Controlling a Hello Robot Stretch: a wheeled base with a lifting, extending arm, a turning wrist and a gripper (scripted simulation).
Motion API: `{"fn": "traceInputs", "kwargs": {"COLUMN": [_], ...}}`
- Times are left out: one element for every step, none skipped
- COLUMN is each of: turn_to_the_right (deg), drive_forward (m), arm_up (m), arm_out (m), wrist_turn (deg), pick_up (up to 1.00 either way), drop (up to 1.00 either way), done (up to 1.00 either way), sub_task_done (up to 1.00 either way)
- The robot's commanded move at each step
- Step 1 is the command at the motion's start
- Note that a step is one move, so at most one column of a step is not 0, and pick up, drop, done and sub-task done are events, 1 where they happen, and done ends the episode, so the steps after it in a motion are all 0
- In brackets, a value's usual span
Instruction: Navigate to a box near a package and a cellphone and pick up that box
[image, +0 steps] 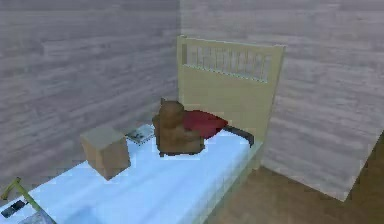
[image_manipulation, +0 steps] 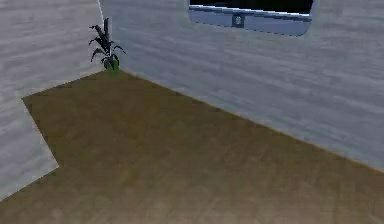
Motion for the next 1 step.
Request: {"fn": "traceInputs", "kwargs": {"turn_to_the_right": [-45.0], "drive_forward": [0.0], "arm_up": [0.0], "arm_out": [0.0], "wrist_turn": [0.0], "pick_up": [0.0], "drop": [0.0], "done": [0.0], "sub_task_done": [0.0]}}
